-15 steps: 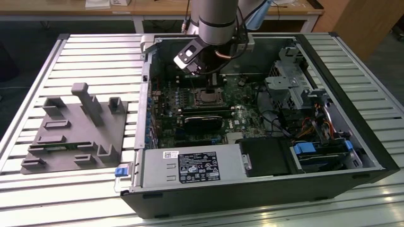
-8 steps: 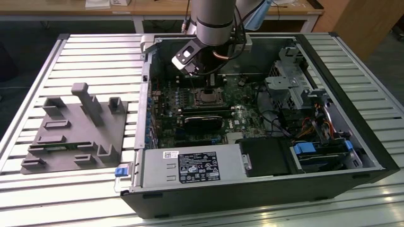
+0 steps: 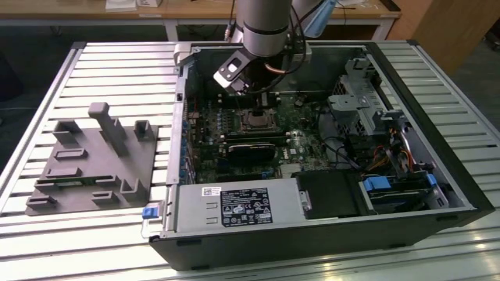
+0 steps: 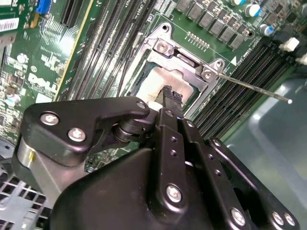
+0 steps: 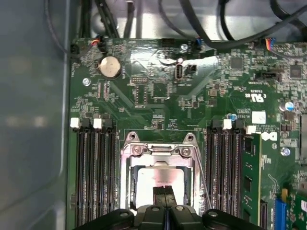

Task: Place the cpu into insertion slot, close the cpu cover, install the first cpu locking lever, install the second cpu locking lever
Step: 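Install the first cpu locking lever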

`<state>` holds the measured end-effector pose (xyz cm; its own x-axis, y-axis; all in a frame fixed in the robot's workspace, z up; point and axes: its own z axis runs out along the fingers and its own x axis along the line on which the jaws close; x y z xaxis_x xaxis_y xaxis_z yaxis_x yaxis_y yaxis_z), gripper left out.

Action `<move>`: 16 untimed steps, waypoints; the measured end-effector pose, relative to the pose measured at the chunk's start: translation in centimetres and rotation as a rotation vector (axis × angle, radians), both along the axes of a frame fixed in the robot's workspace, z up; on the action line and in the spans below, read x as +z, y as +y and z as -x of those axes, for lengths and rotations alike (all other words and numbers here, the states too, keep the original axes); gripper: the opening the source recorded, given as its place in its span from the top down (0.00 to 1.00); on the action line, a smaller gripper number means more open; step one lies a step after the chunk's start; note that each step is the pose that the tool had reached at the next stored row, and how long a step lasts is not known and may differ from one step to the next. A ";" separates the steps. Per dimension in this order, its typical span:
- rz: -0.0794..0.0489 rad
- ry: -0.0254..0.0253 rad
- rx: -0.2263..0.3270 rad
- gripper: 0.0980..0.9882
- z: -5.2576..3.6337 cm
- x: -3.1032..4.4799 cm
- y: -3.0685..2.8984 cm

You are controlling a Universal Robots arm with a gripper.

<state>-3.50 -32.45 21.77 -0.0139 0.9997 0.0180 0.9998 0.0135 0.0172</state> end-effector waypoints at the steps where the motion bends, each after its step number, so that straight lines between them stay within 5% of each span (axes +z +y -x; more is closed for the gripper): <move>1: 0.000 0.0000 0.017 0.99 0.00 0.00 0.00; 16: 0.001 0.0001 0.289 0.99 0.00 -0.02 0.00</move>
<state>-3.50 -32.45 21.75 -0.2986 0.9542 0.0171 0.9543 0.2984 0.0169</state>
